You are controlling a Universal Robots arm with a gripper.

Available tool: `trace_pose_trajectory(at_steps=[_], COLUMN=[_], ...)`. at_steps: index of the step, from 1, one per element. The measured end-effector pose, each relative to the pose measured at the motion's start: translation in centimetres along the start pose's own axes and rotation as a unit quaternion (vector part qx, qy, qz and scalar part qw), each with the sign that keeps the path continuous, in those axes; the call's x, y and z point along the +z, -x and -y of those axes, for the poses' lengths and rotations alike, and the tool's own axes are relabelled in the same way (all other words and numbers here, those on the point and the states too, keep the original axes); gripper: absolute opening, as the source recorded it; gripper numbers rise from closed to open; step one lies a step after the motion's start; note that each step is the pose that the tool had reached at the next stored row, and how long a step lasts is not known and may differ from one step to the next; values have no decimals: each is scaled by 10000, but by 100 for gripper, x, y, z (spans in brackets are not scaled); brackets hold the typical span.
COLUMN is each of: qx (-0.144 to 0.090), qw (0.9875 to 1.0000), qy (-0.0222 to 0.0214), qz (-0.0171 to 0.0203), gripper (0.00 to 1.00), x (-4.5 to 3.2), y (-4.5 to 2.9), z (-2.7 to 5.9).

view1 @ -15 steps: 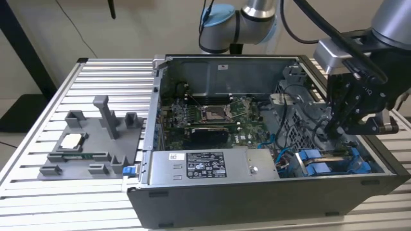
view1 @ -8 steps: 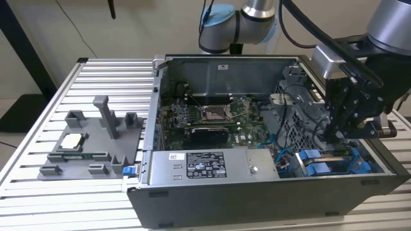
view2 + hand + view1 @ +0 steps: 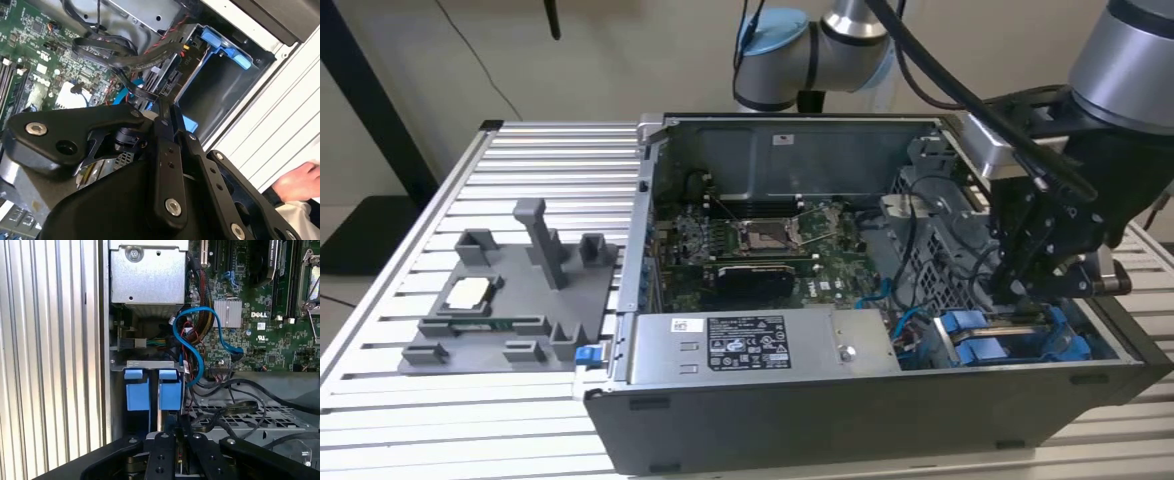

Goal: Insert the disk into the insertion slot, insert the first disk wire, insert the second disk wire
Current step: 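Insert the second disk wire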

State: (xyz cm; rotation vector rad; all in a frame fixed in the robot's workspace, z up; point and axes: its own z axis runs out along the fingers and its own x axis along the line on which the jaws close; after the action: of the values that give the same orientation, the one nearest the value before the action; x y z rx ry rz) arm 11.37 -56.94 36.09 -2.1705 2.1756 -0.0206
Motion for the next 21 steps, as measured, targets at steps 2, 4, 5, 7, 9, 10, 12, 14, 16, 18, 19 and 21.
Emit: trace_pose_trajectory(at_steps=[2,4,5,7,9,10,12,14,16,18,19,21], qx=[-5,-12,-13,-13,-13,-15,-20,-34,-54,-79,-92,-112], qw=[10000,10000,9999,9999,9999,9999,9999,9999,9998,9998,9997,9996], qy=[-28,-56,-59,-59,-59,-60,-74,-91,-114,-147,-170,-214], qz=[39,71,97,120,120,120,120,122,123,125,128,139], gripper=[16,16,16,16,16,16,16,16,16,16,16,16], x=[18,35,38,38,38,39,42,49,57,67,72,82], y=[-1,-2,-2,-1,-1,-1,-2,-2,-3,-3,-3,-4], z=[-1,-2,-2,-2,-2,-2,-3,-3,-2,-3,-3,-1])
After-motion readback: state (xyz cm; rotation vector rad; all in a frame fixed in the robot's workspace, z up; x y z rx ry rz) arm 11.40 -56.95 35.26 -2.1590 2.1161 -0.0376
